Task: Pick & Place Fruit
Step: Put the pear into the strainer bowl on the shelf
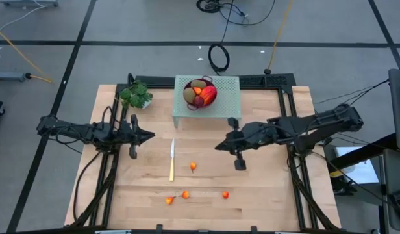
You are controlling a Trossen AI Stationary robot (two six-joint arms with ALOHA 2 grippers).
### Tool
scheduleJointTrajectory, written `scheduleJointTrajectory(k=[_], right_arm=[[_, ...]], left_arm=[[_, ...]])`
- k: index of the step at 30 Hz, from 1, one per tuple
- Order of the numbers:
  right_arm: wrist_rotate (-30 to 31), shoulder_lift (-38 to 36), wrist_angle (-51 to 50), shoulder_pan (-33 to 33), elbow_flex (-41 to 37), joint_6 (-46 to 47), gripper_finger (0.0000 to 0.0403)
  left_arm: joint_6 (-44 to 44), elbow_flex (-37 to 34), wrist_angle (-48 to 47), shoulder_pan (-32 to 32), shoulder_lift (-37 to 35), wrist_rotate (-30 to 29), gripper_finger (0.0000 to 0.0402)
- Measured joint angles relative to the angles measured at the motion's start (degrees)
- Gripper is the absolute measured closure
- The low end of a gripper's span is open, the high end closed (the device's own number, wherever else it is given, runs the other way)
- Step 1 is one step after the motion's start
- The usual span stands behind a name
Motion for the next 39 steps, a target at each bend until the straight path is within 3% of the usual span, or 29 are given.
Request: scheduleJointTrajectory(k=[9, 14, 21, 25, 33, 39], right_arm=[[-0.1, -14.5, 7.5, 0.0, -14.5, -0.1, 0.0402], [-0.1, -25.6, 11.9, 0.0, -23.7, -0.1, 0.0402], [0.0, -40.1, 12.2, 0.0, -31.9, 1.0, 0.0402], [0.0, -46.5, 12.2, 0.0, -34.6, 0.9, 0.0402], [-0.1, -56.2, 11.7, 0.0, -38.2, -0.5, 0.0402], [-2.0, -60.7, 11.6, 0.0, -40.4, -0.9, 0.0402]], left_arm=[[-0.8, 0.0, 9.6, 0.0, 3.4, -0.5, 0.038], [-0.8, 0.1, 17.2, 0.0, 9.6, -2.6, 0.0381], [0.1, 6.2, 18.1, 0.0, 20.3, -5.4, 0.0381], [1.0, 12.4, 16.3, -0.2, 26.7, -5.7, 0.0381], [0.3, 28.3, 2.7, -4.4, 39.2, -6.3, 0.0381], [-6.9, 39.1, -6.6, -8.5, 47.4, -8.6, 0.0381]])
